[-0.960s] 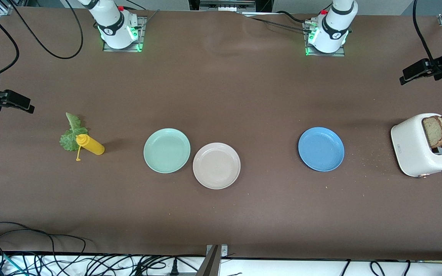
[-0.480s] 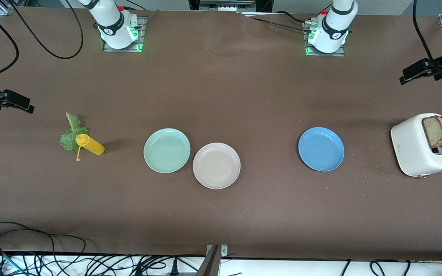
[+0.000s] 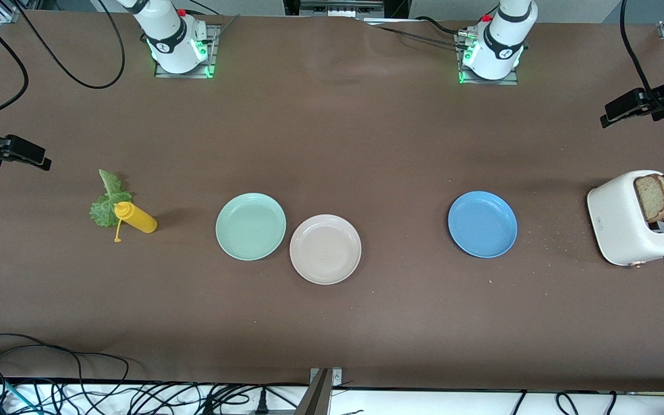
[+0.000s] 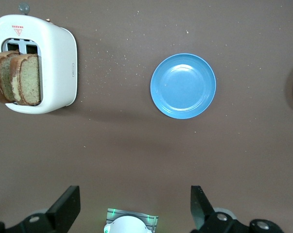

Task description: Make sandwich on beige plate with both arms

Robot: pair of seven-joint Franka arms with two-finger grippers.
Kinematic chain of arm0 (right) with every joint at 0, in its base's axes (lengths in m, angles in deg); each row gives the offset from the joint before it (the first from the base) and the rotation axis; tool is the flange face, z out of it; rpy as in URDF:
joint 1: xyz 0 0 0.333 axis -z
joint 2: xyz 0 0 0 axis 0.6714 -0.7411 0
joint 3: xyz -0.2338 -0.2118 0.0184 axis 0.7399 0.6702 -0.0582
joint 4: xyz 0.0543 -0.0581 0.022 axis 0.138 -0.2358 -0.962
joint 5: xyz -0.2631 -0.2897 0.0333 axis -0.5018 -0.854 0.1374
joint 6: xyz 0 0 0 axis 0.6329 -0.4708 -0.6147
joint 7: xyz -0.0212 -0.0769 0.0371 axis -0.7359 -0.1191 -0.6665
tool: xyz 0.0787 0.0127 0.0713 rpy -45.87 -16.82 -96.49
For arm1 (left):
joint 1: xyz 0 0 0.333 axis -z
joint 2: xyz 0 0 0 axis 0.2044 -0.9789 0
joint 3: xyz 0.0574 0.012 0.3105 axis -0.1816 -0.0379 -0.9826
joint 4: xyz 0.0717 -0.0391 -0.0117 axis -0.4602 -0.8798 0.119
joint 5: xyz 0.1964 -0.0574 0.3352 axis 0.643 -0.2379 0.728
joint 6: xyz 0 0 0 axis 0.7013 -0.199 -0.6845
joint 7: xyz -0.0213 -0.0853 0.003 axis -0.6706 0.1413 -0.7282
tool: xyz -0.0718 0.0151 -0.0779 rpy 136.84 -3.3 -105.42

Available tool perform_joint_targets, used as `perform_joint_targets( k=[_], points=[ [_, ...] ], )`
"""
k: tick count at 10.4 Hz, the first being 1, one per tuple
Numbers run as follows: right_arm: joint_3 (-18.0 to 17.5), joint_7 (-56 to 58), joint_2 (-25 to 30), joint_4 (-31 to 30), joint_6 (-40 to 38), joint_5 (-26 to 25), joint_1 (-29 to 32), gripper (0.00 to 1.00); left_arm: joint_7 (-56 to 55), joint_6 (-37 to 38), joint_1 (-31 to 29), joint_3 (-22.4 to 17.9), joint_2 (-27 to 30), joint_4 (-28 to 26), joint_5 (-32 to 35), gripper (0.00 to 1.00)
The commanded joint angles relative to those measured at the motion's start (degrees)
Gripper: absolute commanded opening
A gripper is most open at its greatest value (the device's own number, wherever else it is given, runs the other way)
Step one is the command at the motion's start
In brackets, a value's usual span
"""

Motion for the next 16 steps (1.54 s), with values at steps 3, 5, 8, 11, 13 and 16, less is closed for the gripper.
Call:
perform_joint_targets(
  k=[3,5,8,11,13,16],
  points=[
    [-0.24,0.57,0.46,-0.44,-0.11,0.91,0.55,1.0,0.87,1.17,-0.09,0.26,-0.31,1.41,1.41,1.0],
    [-0.24,0.57,0.46,-0.44,-0.2,0.91,0.46,1.0,0.87,1.17,-0.09,0.26,-0.31,1.41,1.41,1.0],
    [-0.25,0.48,0.46,-0.53,-0.2,0.91,0.46,1.0,0.69,1.17,-0.09,0.26,-0.4,1.32,1.41,1.0],
    [-0.25,0.66,0.46,-0.53,-0.29,0.91,0.37,1.0,0.69,1.17,-0.09,0.26,-0.49,1.23,1.41,1.0],
    [-0.25,0.57,0.46,-0.53,-0.73,0.91,0.37,1.0,0.69,1.17,-0.09,0.17,-0.49,1.32,1.41,1.0],
    [-0.25,0.48,0.54,-0.53,-0.99,0.91,0.37,1.0,0.34,1.17,-0.09,0.26,-2.15,1.06,1.41,1.0]
  ],
)
